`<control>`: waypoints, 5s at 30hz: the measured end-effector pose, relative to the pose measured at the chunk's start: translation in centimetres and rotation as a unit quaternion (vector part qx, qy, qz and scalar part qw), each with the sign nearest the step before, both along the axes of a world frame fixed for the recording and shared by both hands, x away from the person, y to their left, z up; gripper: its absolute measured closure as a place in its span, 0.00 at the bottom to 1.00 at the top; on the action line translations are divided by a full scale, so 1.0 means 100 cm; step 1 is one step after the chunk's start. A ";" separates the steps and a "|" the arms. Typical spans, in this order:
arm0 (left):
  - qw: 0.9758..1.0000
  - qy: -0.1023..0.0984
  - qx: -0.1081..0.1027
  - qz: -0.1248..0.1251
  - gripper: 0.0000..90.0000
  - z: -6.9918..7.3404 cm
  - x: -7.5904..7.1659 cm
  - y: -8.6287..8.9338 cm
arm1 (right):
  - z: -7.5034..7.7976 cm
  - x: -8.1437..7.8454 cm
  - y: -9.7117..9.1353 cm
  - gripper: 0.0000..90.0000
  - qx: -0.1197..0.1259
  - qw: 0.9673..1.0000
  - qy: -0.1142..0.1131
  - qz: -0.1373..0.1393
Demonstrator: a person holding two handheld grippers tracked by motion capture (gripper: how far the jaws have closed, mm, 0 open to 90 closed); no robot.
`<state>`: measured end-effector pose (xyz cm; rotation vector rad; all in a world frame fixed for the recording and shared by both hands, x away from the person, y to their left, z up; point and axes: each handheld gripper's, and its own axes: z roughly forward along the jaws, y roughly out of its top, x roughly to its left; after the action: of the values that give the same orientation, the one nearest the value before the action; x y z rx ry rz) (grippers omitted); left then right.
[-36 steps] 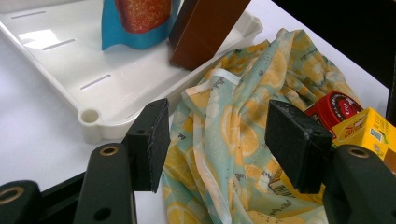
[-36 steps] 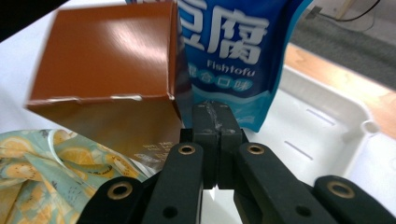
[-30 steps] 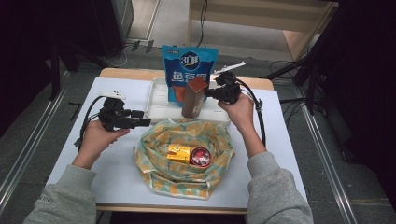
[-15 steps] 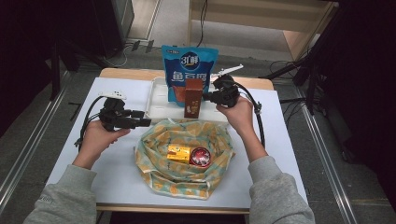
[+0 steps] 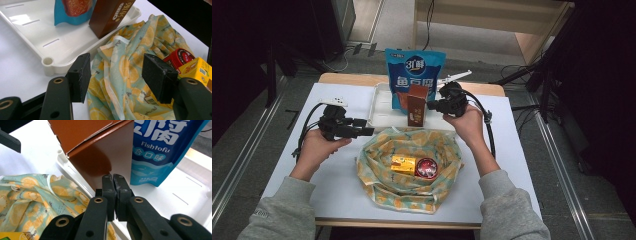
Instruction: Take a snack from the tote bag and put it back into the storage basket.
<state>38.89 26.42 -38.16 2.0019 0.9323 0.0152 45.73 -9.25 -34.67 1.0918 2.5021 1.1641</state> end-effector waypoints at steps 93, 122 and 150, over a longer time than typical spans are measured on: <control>1.000 0.005 -0.013 0.006 0.45 0.001 -0.002 0.008 | 0.032 0.025 0.073 0.48 -0.042 0.996 -0.034 0.068; 1.000 0.006 -0.013 0.022 0.45 0.001 -0.009 0.020 | 0.017 0.031 0.093 0.49 -0.002 0.995 -0.036 0.090; 1.000 0.008 -0.012 0.012 0.45 -0.001 -0.005 0.012 | -0.005 0.011 0.032 0.49 0.006 0.994 -0.031 0.107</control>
<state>38.40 27.63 -38.30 1.9716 0.9622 0.0016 46.84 -6.07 -35.15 0.7911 2.6175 1.2472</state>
